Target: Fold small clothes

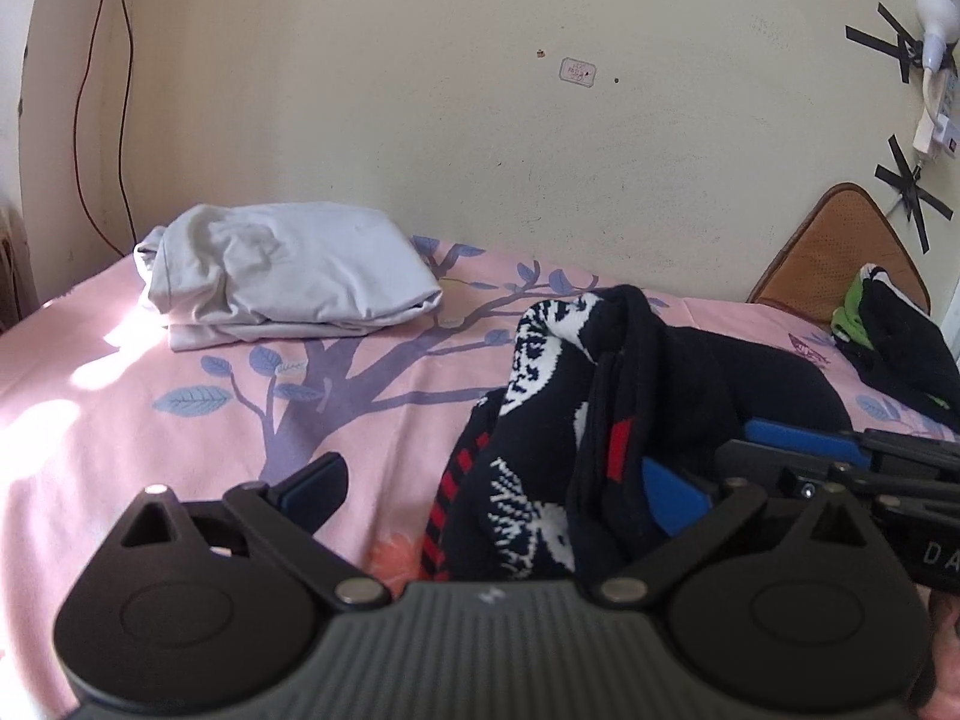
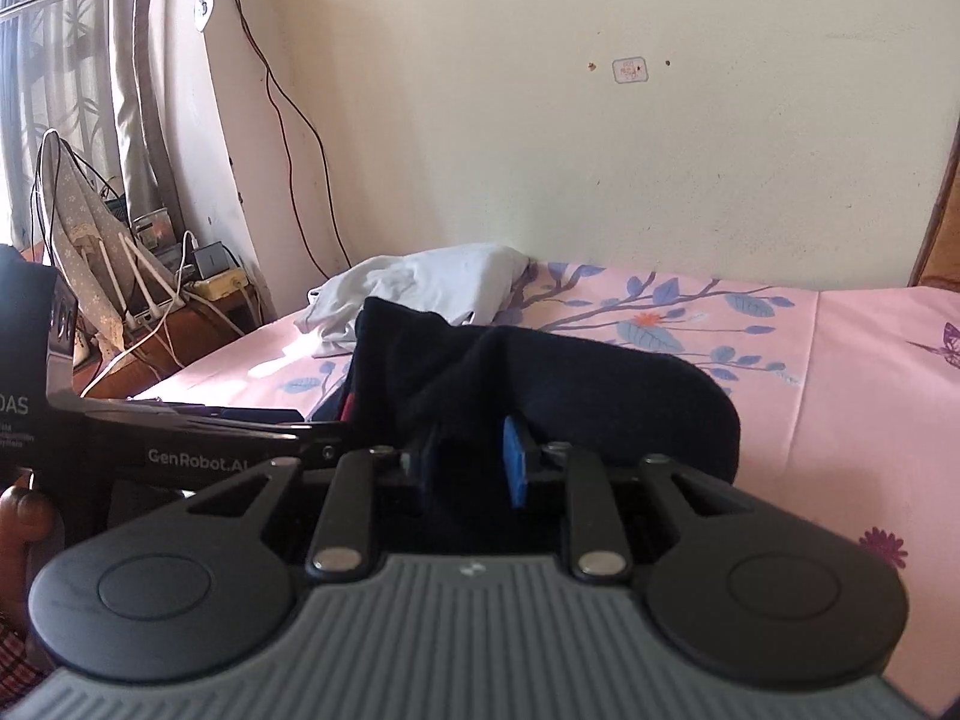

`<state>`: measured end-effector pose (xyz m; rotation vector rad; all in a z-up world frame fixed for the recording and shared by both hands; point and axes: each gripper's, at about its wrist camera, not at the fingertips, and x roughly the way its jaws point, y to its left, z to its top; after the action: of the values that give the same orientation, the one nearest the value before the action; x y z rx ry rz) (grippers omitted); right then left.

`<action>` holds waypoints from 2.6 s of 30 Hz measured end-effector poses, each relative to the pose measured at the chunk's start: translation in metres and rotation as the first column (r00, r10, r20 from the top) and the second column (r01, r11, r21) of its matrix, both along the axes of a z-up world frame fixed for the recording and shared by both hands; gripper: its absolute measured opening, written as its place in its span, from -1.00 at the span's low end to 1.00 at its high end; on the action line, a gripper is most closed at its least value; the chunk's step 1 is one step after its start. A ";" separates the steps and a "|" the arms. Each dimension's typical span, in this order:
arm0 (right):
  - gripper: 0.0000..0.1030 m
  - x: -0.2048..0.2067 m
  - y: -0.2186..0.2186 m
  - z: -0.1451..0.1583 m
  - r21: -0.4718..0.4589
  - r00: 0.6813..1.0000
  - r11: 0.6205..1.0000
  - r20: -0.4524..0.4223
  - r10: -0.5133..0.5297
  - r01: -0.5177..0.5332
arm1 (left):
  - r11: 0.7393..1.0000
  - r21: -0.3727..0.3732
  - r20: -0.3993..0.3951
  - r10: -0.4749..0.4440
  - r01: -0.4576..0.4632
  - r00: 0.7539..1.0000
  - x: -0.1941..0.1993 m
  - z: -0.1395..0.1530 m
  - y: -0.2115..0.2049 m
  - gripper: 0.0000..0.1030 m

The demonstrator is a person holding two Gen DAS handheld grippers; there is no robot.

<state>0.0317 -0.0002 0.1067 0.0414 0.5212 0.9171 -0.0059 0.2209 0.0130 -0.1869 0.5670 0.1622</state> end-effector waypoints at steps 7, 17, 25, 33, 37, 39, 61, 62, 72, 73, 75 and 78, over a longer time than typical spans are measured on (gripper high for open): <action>-0.27 -0.035 -0.011 0.003 -0.054 0.997 0.998 0.072 -0.011 0.015 | 0.999 0.038 0.007 0.010 -0.010 1.000 -0.003 0.002 -0.005 1.00; -0.27 -0.066 -0.053 -0.003 -0.001 0.998 0.998 -0.002 -0.060 0.060 | 0.999 0.042 0.005 0.010 -0.011 1.000 -0.006 0.002 -0.005 1.00; -0.27 -0.068 -0.061 -0.006 0.057 0.997 0.996 -0.040 -0.073 0.075 | 0.997 0.068 -0.002 0.027 -0.026 1.000 -0.013 0.002 -0.012 1.00; 0.00 -0.070 -0.079 -0.007 0.136 0.984 0.976 -0.065 -0.164 0.172 | 0.997 0.068 -0.016 0.039 -0.038 0.999 -0.019 0.002 -0.015 1.00; 0.16 -0.054 -0.091 -0.013 0.187 0.965 0.957 -0.183 -0.188 0.222 | 0.996 0.076 -0.017 0.040 -0.039 0.999 -0.018 0.003 -0.015 1.00; 0.50 -0.045 -0.097 -0.018 0.201 0.944 0.945 -0.262 -0.201 0.257 | 0.996 0.081 -0.016 0.041 -0.040 0.999 -0.018 0.003 -0.016 1.00; 0.66 -0.025 -0.111 -0.029 0.309 0.898 0.906 -0.414 -0.147 0.290 | 0.990 0.128 0.000 0.056 -0.056 0.998 -0.022 0.004 -0.023 1.00; 0.66 -0.025 -0.112 -0.030 0.307 0.899 0.906 -0.412 -0.148 0.291 | 0.990 0.128 0.000 0.056 -0.055 0.998 -0.022 0.004 -0.023 1.00; 0.67 -0.025 -0.108 -0.029 0.280 0.902 0.915 -0.400 -0.163 0.289 | 0.990 0.127 0.001 0.056 -0.056 0.998 -0.023 0.004 -0.023 1.00; 0.67 -0.025 -0.108 -0.029 0.277 0.902 0.916 -0.398 -0.164 0.289 | 0.990 0.128 0.002 0.056 -0.056 0.998 -0.023 0.004 -0.023 1.00; 0.67 -0.025 -0.107 -0.029 0.271 0.903 0.918 -0.396 -0.167 0.289 | 0.990 0.132 0.004 0.056 -0.056 0.998 -0.023 0.005 -0.024 1.00; 0.67 -0.026 -0.105 -0.028 0.259 0.904 0.921 -0.390 -0.175 0.290 | 0.989 0.138 0.007 0.056 -0.057 0.998 -0.024 0.005 -0.024 1.00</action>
<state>0.0060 -0.1057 0.0783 0.5610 0.6905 0.7466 -0.0296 0.1968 0.0178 -0.0688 0.5459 0.2552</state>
